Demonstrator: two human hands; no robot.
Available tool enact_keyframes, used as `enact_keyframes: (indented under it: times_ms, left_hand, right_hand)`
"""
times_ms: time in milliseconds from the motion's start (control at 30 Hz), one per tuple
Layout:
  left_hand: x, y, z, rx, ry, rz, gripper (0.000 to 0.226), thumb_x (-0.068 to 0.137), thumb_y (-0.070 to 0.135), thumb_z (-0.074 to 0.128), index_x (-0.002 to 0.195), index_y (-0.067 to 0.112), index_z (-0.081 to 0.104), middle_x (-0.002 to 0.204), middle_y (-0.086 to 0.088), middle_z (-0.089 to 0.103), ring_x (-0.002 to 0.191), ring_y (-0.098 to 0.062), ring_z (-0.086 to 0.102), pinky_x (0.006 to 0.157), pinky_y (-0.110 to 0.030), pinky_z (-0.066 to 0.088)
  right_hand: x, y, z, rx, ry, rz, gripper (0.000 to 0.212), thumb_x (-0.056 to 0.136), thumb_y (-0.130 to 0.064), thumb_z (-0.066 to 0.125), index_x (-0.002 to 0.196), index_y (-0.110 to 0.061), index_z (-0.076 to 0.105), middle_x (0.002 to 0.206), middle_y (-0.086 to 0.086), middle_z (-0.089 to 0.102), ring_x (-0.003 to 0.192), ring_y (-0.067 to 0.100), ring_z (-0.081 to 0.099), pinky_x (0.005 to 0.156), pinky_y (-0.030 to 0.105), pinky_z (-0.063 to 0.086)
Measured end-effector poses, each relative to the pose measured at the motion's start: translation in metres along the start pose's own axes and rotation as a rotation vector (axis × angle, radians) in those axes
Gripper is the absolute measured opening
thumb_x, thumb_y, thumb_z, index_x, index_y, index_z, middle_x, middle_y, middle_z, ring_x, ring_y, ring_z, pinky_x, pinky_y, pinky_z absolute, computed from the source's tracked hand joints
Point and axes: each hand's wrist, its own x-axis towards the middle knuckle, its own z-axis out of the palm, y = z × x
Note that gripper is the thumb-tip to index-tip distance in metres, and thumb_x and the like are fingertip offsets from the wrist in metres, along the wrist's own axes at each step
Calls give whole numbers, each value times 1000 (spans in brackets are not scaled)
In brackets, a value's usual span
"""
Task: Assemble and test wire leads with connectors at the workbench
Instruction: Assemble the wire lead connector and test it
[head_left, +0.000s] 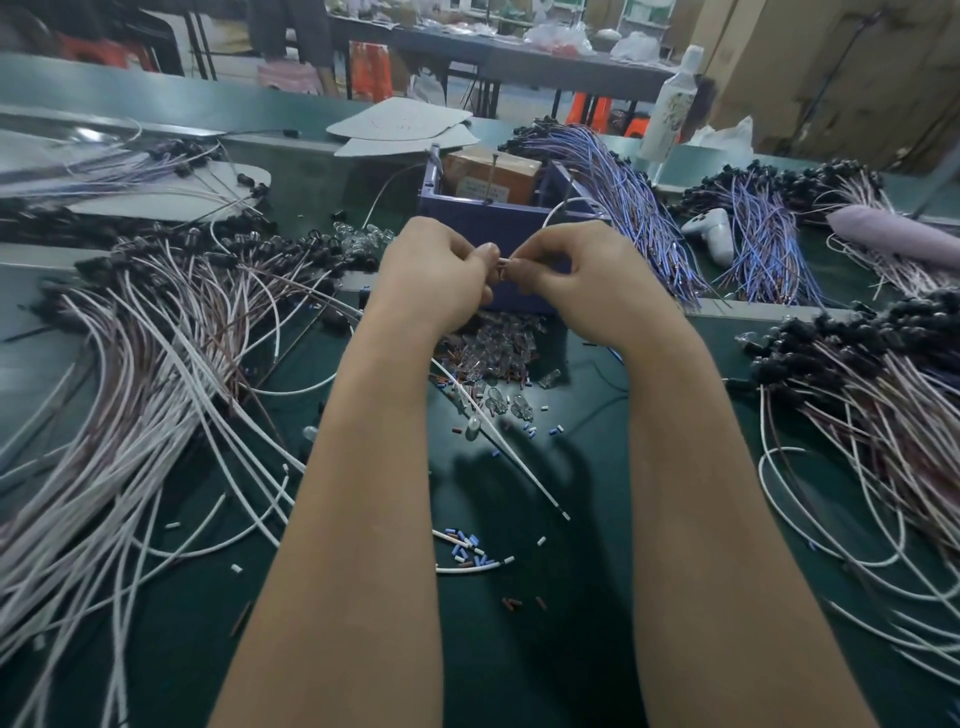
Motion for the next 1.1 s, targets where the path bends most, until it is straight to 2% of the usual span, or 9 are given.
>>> enact_keyframes:
  times_ms: [233, 400, 500, 600, 667, 767, 833, 933, 1100]
  left_hand:
    - [-1, -1, -7, -7, -24, -40, 35, 96, 26, 54, 64, 17, 63, 36, 10, 53, 33, 5, 45, 53, -19, 40]
    - [2, -21, -39, -26, 285, -101, 33, 95, 22, 55, 63, 14, 63, 41, 9, 58, 38, 4, 49, 70, -23, 49]
    - [2, -12, -22, 29, 205, -92, 15, 93, 15, 55, 91, 12, 69, 88, -6, 72, 84, -17, 67, 94, -35, 51]
    - [-1, -5, 0, 268, -86, -39, 33, 95, 23, 51, 127, 18, 58, 134, -8, 54, 122, -24, 50, 107, -32, 37]
    - [-4, 0, 7, 249, -222, 31, 35, 98, 28, 47, 131, 18, 55, 135, -4, 54, 122, -19, 50, 99, -22, 36]
    - [-11, 13, 13, 74, -305, 174, 36, 99, 30, 46, 131, 16, 53, 127, -2, 60, 113, -14, 57, 95, -24, 42]
    - [-14, 26, 16, -56, -276, 288, 32, 99, 27, 48, 127, 14, 55, 118, -1, 64, 103, -12, 61, 93, -27, 47]
    - [-19, 41, 17, -234, -262, 407, 22, 95, 10, 50, 115, 8, 60, 99, -2, 69, 83, -11, 65, 77, -19, 51]
    - [-20, 45, 24, -434, -109, 356, 17, 93, -5, 45, 104, -2, 58, 93, -10, 67, 85, -18, 67, 78, -34, 57]
  right_hand:
    - [1, 3, 0, -11, -9, 10, 7, 90, -34, 61, 86, -34, 66, 85, -7, 66, 88, 17, 58, 88, 42, 46]
    - [-4, 31, -18, 21, 200, 182, 11, 91, -27, 61, 93, -23, 71, 88, 0, 69, 95, 21, 64, 91, 39, 48]
    - [-3, 22, -13, 71, 273, 167, 13, 91, -26, 60, 92, -21, 72, 87, -1, 70, 92, 17, 65, 91, 36, 49]
    - [-1, 14, -12, 127, 312, 113, 13, 92, -25, 60, 91, -20, 72, 82, -5, 69, 84, 11, 65, 83, 27, 51]
    - [-1, 12, -17, 137, 384, 61, 13, 93, -25, 59, 92, -21, 71, 75, -12, 66, 73, 2, 60, 72, 17, 48]
    - [-2, 4, -24, 175, 524, -34, 13, 93, -24, 58, 94, -19, 70, 74, -15, 64, 69, -5, 58, 71, 12, 46]
    - [-3, -3, -29, 259, 592, -109, 12, 93, -21, 59, 95, -16, 69, 77, -11, 66, 73, 0, 63, 73, 13, 49]
    - [-5, -11, -31, 325, 641, -187, 10, 91, -19, 59, 93, -15, 69, 78, -6, 67, 74, 5, 66, 73, 17, 51]
    - [-5, -19, -26, 420, 574, -187, 8, 90, -15, 61, 92, -14, 68, 82, -1, 70, 78, 11, 67, 78, 29, 55]
